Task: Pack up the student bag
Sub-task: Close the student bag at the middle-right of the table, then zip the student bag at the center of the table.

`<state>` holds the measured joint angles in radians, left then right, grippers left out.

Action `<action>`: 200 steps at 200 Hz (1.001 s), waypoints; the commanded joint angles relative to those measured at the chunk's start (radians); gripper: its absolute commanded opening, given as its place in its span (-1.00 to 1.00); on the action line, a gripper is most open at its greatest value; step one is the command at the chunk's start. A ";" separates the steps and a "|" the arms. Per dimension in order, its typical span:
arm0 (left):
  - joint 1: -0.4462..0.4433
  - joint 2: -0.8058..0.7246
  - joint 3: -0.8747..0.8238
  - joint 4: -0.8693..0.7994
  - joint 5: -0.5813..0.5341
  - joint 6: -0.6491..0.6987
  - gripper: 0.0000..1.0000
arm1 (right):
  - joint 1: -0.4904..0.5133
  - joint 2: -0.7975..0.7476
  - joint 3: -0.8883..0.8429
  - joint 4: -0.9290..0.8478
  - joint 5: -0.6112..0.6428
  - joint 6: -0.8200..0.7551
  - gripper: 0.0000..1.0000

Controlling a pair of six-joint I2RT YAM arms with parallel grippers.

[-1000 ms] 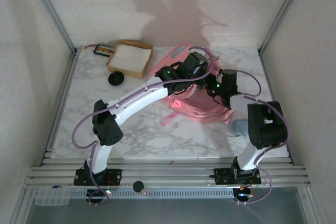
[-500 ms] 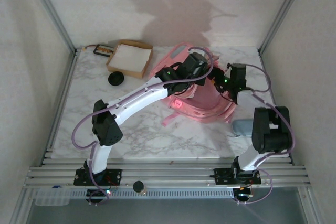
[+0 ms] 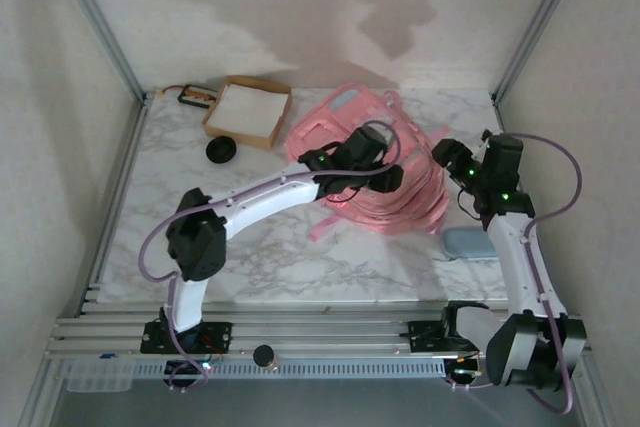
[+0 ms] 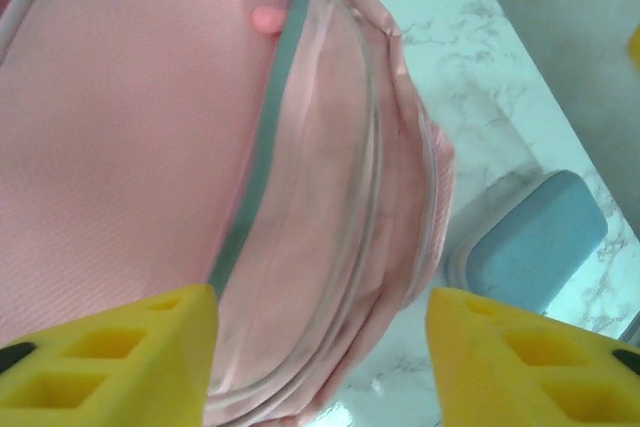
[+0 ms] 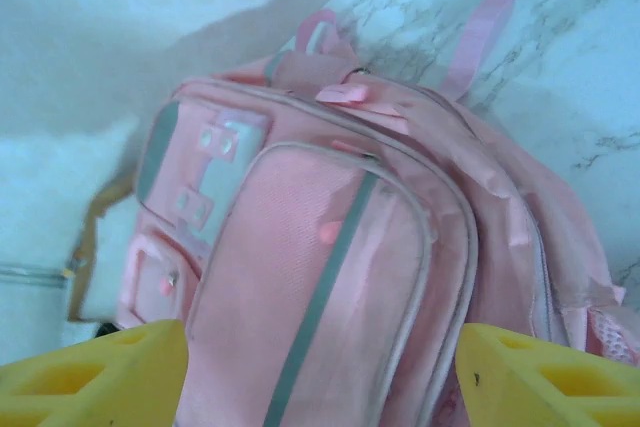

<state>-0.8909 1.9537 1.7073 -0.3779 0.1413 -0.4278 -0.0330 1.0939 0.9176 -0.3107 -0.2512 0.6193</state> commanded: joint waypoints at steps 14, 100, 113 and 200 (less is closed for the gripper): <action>0.193 -0.290 -0.298 0.209 0.016 -0.099 0.42 | 0.289 0.045 0.059 -0.157 0.162 -0.015 0.36; 0.468 -0.189 -0.500 0.366 0.060 -0.195 0.42 | 0.774 0.473 0.076 0.029 0.346 0.163 0.33; 0.463 -0.182 -0.528 0.401 0.077 -0.218 0.42 | 0.737 0.495 0.080 0.020 0.353 0.133 0.36; 0.384 -0.276 -0.673 0.480 0.035 -0.272 0.47 | 0.783 0.413 0.116 -0.040 0.424 0.199 0.14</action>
<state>-0.4911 1.7378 1.0569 0.0574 0.2054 -0.6815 0.6376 1.5421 1.0012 -0.3618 0.1291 0.7109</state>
